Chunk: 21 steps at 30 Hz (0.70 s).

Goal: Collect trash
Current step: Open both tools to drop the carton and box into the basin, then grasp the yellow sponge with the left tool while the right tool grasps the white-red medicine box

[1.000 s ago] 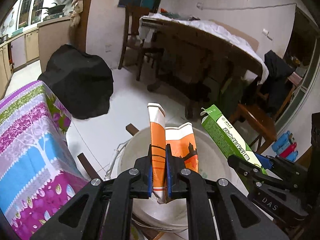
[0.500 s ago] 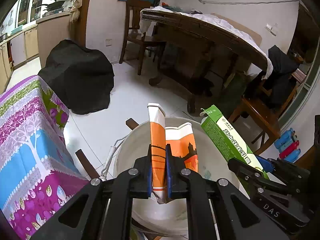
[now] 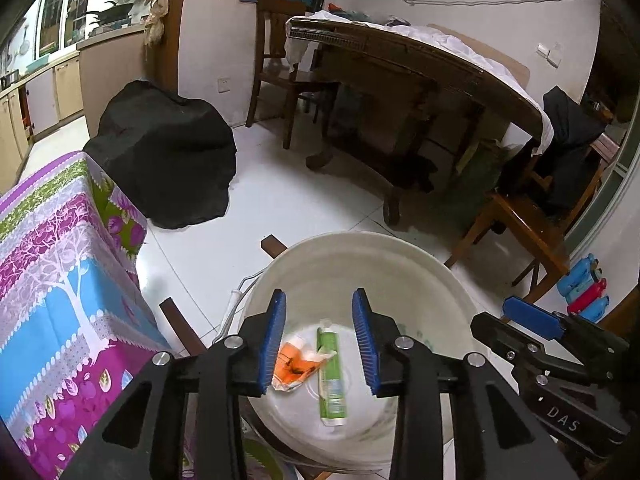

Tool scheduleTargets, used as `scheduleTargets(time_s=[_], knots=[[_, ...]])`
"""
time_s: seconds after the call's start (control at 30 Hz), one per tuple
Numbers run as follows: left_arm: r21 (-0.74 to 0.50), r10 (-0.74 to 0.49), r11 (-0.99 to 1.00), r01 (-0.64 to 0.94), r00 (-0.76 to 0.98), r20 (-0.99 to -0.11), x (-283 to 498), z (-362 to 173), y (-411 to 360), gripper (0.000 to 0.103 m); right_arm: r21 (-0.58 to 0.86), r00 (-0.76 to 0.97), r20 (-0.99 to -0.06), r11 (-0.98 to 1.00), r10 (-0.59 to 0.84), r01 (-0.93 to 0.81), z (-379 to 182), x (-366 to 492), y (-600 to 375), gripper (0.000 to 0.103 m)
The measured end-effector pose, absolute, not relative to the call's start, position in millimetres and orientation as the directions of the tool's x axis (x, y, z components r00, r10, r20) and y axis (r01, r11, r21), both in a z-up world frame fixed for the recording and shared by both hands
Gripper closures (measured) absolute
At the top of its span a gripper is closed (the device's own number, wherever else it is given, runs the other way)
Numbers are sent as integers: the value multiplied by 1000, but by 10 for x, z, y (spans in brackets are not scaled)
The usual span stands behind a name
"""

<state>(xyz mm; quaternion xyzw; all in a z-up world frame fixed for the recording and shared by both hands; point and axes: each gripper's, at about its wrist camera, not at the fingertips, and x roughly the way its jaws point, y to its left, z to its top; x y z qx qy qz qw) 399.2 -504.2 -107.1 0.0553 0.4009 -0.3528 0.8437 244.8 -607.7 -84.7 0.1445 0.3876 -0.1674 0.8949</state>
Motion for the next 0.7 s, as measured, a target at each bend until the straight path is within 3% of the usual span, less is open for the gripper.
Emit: scheduleTargets(time_s=[0.7], knots=[[-183,-551,743,644,434,-713,3933,-1029,-4962,67,126,655,-729,902,-198,413,-828,2411,-6037,55]])
